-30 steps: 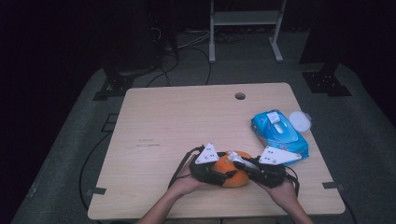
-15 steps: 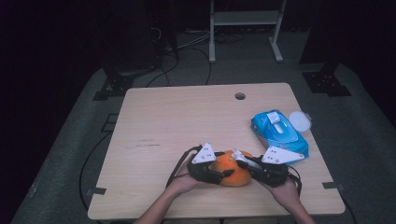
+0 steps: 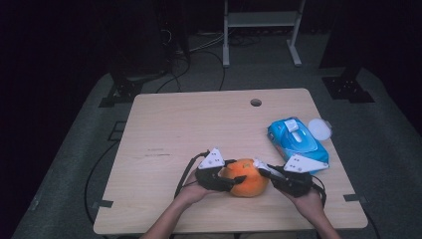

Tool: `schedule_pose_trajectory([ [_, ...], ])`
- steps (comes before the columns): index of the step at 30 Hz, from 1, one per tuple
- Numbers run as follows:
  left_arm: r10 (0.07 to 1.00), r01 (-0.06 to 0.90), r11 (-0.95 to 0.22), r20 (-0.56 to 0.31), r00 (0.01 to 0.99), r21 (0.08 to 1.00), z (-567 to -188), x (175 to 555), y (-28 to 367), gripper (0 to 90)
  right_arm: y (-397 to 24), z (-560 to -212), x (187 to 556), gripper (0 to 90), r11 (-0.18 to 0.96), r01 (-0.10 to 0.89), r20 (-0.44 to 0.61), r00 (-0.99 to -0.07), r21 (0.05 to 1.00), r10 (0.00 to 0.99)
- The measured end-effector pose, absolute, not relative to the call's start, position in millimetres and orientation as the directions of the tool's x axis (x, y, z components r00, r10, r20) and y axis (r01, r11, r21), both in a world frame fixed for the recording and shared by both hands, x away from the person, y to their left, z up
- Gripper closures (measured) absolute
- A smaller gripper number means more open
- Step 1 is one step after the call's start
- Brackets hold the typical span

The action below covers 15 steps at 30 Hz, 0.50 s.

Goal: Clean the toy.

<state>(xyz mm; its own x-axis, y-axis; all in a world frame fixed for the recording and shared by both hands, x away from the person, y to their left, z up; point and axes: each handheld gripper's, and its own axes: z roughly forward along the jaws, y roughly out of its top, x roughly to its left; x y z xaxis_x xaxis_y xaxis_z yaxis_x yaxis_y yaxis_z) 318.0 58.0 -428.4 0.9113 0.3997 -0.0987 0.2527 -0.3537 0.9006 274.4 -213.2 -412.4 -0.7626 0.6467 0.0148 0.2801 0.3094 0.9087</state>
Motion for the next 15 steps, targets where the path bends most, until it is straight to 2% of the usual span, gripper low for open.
schedule_pose_trajectory([
  [4, 0.453, 0.359, -0.277, -0.208, 0.867, 0.891, -432.9, 328.6, 67.6, 33.9, -205.1, -411.6, 271.1, 77.1, 0.339, 0.253, -0.018, -0.777, 0.906, 0.629],
  [8, 0.480, 0.416, -0.232, -0.269, 0.835, 0.879, -435.1, 334.1, 73.8, 33.5, -212.7, -420.0, 279.2, 77.2, 0.360, 0.296, -0.017, -0.751, 0.885, 0.660],
  [13, 0.505, 0.442, -0.205, -0.293, 0.812, 0.873, -435.9, 334.7, 70.8, 32.2, -206.3, -418.3, 273.6, 77.1, 0.354, 0.292, 0.004, -0.777, 0.889, 0.629],
  [15, 0.511, 0.434, -0.209, -0.280, 0.813, 0.877, -438.5, 333.8, 67.9, 30.5, -193.0, -416.9, 267.7, 77.1, 0.394, 0.254, -0.028, -0.810, 0.883, 0.586],
])
